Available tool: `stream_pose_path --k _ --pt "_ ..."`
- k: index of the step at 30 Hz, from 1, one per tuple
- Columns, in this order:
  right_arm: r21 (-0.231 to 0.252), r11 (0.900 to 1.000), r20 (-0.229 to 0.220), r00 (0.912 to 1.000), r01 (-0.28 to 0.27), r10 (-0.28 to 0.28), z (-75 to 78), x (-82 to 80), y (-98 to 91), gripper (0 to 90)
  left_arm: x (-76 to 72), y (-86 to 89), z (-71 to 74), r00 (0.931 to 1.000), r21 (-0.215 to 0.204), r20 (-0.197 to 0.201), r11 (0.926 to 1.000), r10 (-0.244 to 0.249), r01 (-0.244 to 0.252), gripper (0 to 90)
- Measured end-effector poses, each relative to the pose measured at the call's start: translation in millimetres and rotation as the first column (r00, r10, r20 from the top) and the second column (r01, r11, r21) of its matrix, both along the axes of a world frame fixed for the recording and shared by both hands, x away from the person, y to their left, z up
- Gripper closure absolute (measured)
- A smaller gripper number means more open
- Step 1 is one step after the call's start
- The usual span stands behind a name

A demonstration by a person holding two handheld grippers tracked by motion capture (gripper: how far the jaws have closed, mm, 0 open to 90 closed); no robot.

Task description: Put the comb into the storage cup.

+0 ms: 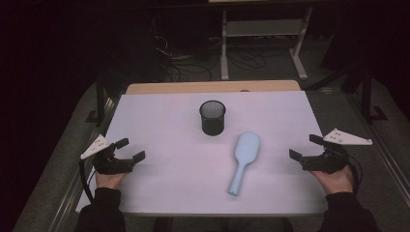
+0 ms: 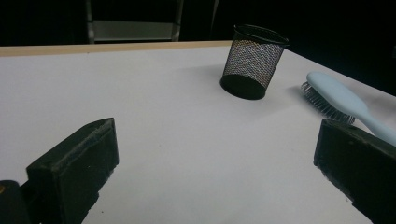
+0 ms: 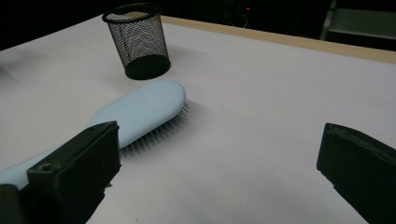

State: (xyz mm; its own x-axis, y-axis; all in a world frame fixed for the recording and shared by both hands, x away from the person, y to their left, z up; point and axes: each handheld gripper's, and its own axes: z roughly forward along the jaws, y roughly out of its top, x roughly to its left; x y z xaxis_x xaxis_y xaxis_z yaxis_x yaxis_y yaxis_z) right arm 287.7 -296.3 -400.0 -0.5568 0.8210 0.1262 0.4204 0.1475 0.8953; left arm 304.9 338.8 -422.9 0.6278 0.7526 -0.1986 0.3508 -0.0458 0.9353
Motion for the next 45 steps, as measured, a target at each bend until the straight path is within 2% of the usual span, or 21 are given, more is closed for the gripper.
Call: stream_pose_path --k 5,11,22,36,45 --pt "-0.012 0.9999 -0.015 0.9998 -0.012 0.011 3.4 2.7 1.9 0.0 -0.9 -1.2 1.5 0.9999 0.000 0.011 1.0000 -0.001 0.001 0.0" --pt "-0.036 0.9979 -0.028 0.9982 -0.053 0.052 12.4 7.4 12.5 0.0 -0.9 -0.6 1.5 0.9999 0.000 0.011 1.0000 0.000 0.000 0.0" --pt "-0.066 0.9933 -0.066 0.9937 -0.094 0.090 13.9 15.3 25.4 0.0 -1.1 -0.7 1.6 0.9999 -0.002 0.011 1.0000 0.001 -0.001 0.0" --pt "-0.075 0.9858 -0.067 0.9871 -0.151 0.146 21.2 17.2 42.7 0.0 -1.6 -0.7 1.7 0.9999 -0.005 0.013 1.0000 0.000 0.000 0.0" --pt "-0.088 0.9769 -0.067 0.9796 -0.195 0.189 26.3 19.2 57.8 0.0 -1.7 -0.8 1.9 0.9998 -0.006 0.018 1.0000 0.000 0.000 0.0"
